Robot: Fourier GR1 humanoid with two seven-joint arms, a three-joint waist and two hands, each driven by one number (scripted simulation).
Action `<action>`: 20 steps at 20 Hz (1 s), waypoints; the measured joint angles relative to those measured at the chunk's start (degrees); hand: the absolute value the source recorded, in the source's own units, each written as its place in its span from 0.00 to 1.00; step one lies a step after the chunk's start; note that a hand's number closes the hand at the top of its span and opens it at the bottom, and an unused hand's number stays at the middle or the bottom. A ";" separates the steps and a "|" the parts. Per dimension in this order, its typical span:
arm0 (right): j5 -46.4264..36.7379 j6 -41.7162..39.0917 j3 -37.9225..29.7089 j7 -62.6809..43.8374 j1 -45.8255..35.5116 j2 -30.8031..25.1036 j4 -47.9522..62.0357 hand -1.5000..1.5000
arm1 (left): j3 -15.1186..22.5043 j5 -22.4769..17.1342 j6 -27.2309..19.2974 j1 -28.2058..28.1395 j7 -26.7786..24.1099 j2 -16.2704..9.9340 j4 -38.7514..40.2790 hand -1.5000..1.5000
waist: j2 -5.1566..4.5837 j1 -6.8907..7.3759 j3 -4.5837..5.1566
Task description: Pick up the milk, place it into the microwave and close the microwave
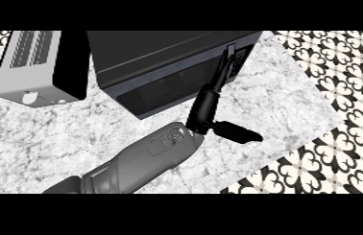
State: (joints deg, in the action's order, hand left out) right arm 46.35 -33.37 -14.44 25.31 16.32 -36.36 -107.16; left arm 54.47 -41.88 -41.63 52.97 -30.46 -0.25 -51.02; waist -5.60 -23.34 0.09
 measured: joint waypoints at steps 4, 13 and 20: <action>0.91 -0.49 -0.20 -0.43 -0.40 -0.77 0.22 0.00 | 0.57 -1.26 -0.56 0.16 -0.98 0.00 0.37 0.00 | 0.08 -0.61 -0.02; 2.92 -1.34 -0.14 -1.51 -1.50 -2.19 0.95 0.00 | 1.69 -4.07 -1.14 0.92 -2.84 0.13 1.09 0.00 | 0.02 -0.88 -0.04; 4.42 -2.29 0.02 -2.22 -2.20 -3.27 1.10 0.00 | 2.52 -6.09 -1.34 1.58 -4.04 0.25 1.87 0.00 | 0.10 -1.05 -0.05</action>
State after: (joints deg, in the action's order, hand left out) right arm 50.77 -35.66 -14.43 23.09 14.12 -39.64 -106.06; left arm 56.99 -47.97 -42.98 54.54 -34.51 0.00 -49.16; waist -5.51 -24.39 0.05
